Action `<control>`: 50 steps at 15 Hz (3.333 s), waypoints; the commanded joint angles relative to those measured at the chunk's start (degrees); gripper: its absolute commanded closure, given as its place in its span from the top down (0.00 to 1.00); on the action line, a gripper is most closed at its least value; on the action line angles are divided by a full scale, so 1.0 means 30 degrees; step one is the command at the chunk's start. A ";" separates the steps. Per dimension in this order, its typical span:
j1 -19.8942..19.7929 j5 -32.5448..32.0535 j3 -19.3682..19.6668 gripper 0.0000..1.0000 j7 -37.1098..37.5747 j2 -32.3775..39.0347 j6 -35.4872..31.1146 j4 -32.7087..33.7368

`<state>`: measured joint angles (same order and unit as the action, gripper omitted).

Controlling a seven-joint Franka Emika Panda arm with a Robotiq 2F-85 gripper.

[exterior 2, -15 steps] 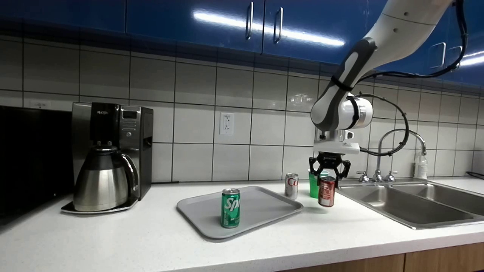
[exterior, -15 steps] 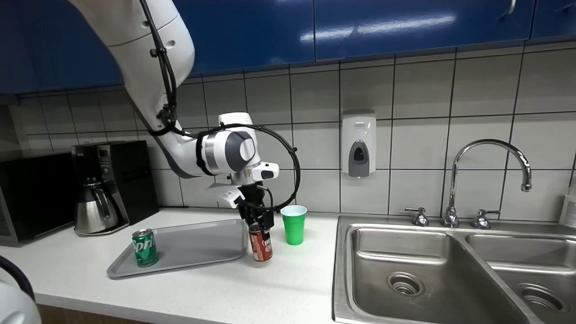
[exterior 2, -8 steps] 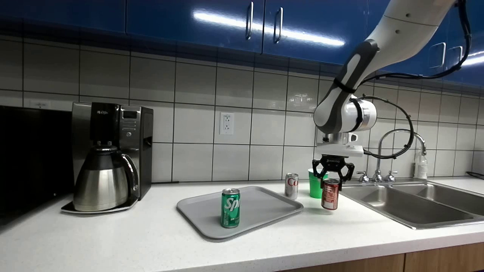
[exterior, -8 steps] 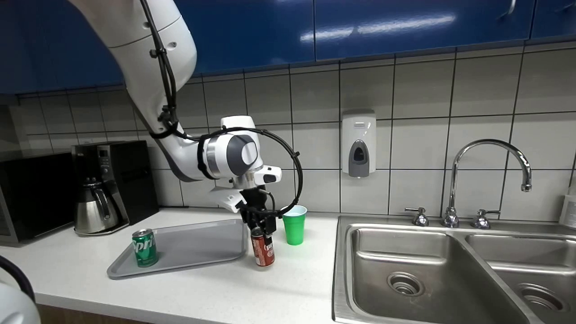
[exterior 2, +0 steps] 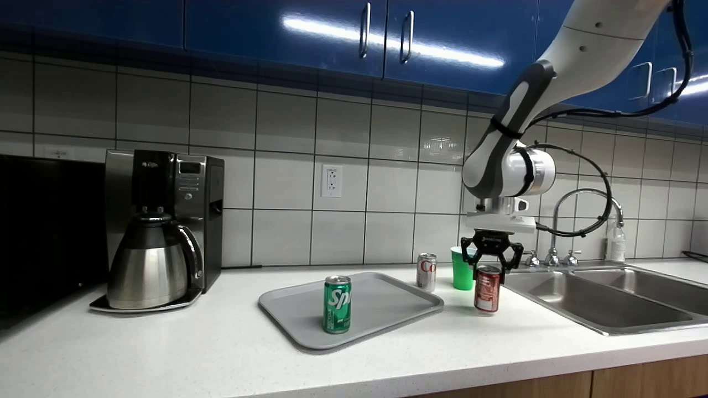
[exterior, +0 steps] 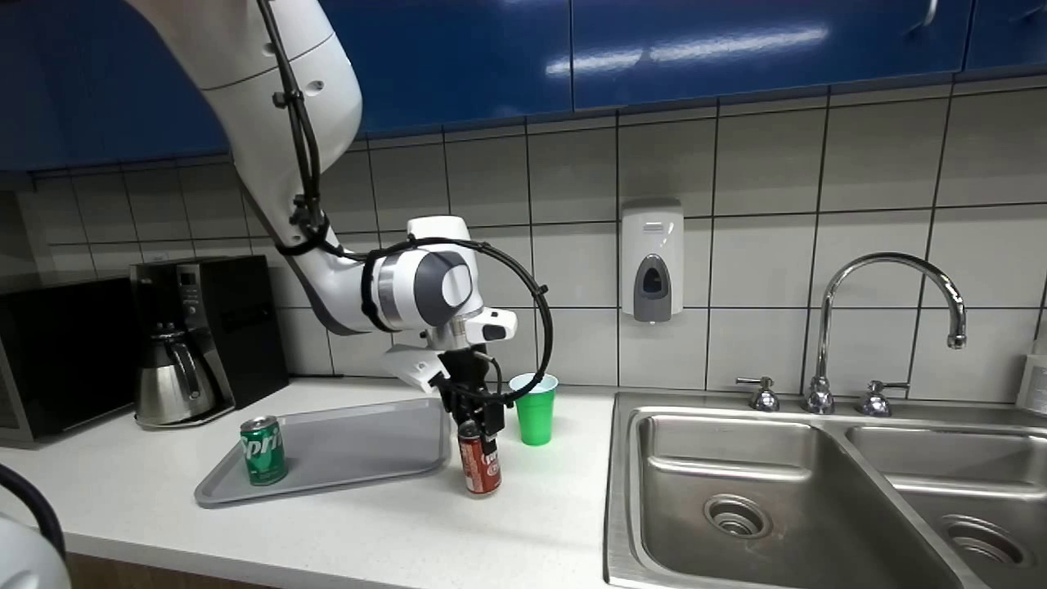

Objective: Take the cans off of the tray

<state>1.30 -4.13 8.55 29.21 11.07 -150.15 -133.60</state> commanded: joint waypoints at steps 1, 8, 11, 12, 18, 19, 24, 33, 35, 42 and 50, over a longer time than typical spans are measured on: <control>-0.0197 0.0139 -0.0032 0.89 -0.0143 -0.0334 -0.0149 -0.0292; 0.0010 -0.0249 0.0073 1.00 0.0388 -0.1069 -0.0406 -0.0778; 0.0081 -0.0509 0.0061 1.00 0.0646 -0.1717 -0.0675 -0.1153; 0.0114 -0.0632 0.0036 1.00 0.0794 -0.1964 -0.0754 -0.1298; 0.0260 -0.1757 -0.0601 1.00 0.1698 -0.3279 -0.0404 -0.1764; 0.0294 -0.1862 -0.0831 1.00 0.1772 -0.3402 -0.0265 -0.1729; 0.0571 -0.2017 -0.1954 1.00 0.1956 -0.3516 0.0361 -0.1297; 0.1862 -0.3633 -0.3716 1.00 0.3685 -0.3091 0.2452 0.0250; 0.2191 -0.3940 -0.4088 1.00 0.3983 -0.2927 0.2982 0.0706; 0.3198 -0.3940 -0.5098 1.00 0.3961 -0.1954 0.4012 0.2249; 0.4472 -0.3640 -0.5440 1.00 0.3268 -0.0104 0.3877 0.4153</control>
<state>13.87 -14.31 -7.31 39.44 8.41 -140.55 -124.79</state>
